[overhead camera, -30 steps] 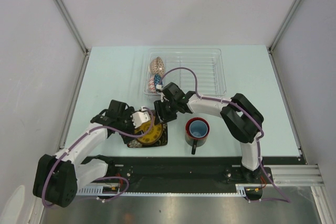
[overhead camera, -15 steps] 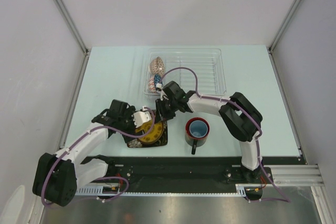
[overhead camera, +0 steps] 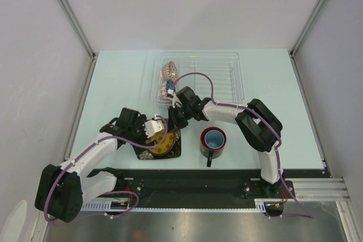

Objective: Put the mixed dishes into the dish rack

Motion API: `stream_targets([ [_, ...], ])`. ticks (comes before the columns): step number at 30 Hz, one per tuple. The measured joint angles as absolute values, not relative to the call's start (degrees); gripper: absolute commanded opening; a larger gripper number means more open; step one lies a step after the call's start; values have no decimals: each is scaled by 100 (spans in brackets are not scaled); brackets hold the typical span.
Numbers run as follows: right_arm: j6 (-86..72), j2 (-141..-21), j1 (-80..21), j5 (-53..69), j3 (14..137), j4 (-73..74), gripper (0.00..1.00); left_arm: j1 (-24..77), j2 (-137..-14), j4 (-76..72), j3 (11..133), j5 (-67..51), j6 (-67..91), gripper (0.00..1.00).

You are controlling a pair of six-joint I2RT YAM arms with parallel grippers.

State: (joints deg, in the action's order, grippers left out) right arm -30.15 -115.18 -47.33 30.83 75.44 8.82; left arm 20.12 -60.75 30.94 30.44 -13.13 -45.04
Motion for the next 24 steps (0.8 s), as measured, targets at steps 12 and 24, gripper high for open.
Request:
stream_targets([
  [12, -1903, -10525, -4134, 3068, 7511, 2137, 0, 926, -6108, 3323, 5078, -1079, -3496, 100],
  [24, 1372, -7756, -3959, 864, 8001, 1883, 0, -255, -6670, 3822, 6696, -1962, -2506, 100],
])
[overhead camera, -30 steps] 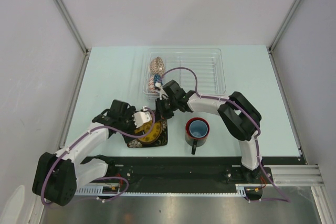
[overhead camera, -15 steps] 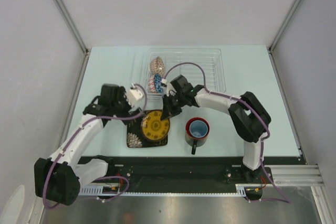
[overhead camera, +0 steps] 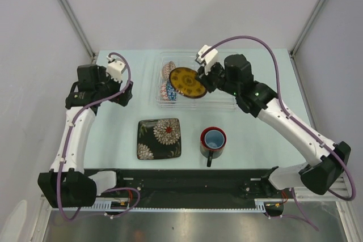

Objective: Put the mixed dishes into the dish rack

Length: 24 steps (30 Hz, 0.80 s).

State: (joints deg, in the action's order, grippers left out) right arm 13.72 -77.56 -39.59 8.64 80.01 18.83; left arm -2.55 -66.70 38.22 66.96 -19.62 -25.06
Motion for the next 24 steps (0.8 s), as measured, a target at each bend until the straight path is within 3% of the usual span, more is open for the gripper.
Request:
stream_targets([
  [10, 4545, -8777, -4064, -1125, 7966, 1162, 0, -261, -6735, 3916, 6447, -2139, -2174, 100],
  [24, 5666, -9284, -4106, -1031, 7863, 1122, 0, -266, -6816, 3653, 6318, -2185, -1942, 100],
])
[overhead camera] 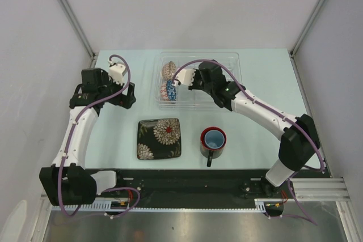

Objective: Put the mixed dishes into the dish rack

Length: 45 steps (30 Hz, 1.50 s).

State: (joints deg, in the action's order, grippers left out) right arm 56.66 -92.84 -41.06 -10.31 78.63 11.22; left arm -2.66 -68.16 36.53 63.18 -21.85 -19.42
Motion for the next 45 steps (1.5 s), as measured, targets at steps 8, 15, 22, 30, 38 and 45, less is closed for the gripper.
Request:
stream_targets([
  [8, 5749, -9487, -4276, -840, 7859, 1149, 0, -266, -6869, 3481, 6233, -2185, -1846, 100],
  [15, 5747, -9653, -4407, -762, 7856, 1160, 0, -266, -6928, 3409, 6224, -2169, -1798, 100],
  [22, 5743, -9915, -4421, -591, 7852, 1105, 0, -266, -6925, 3389, 6219, -2165, -1800, 99],
  [30, 5749, -10114, -4431, -440, 7822, 950, 0, -266, -6917, 3361, 6149, -2161, -1804, 100],
  [38, 5815, -10079, -4425, -425, 7822, 904, 0, -266, -6890, 3350, 6042, -2158, -1804, 100],
  [45, 5861, -9944, -4348, -427, 7822, 825, 0, -266, -6890, 3334, 6040, -2158, -1804, 100],
])
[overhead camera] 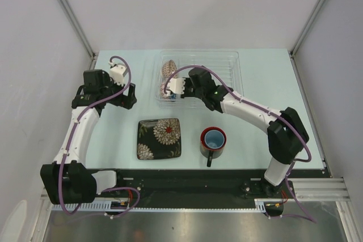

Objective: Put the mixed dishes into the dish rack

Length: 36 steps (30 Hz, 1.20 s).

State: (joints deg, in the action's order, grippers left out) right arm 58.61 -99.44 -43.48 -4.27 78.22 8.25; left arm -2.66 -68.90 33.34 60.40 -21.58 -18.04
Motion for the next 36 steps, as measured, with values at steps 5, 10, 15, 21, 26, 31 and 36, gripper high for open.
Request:
stream_targets([
  [5, 5883, -9931, -4316, -499, 7822, 690, 0, -266, -6888, 3282, 5990, -2150, -1813, 100],
  [10, 6003, -9780, -4309, -587, 7841, 460, 0, -266, -6888, 3247, 5966, -2134, -1848, 100],
  [15, 6036, -9625, -4274, -666, 7999, 327, 0, -266, -6897, 3223, 5966, -2134, -1848, 100],
  [21, 6023, -9603, -4233, -681, 8038, 290, 0, -266, -6897, 3221, 5966, -2134, -1848, 100],
  [26, 5955, -9623, -4185, -674, 8038, 360, 0, -266, -6897, 3221, 5966, -2132, -1848, 100],
  [31, 5848, -9727, -4147, -657, 8038, 436, 0, -266, -6897, 3221, 5966, -2132, -1848, 100],
  [36, 5752, -9894, -4110, -635, 8038, 523, 0, -266, -6897, 3216, 5966, -2132, -1848, 100],
])
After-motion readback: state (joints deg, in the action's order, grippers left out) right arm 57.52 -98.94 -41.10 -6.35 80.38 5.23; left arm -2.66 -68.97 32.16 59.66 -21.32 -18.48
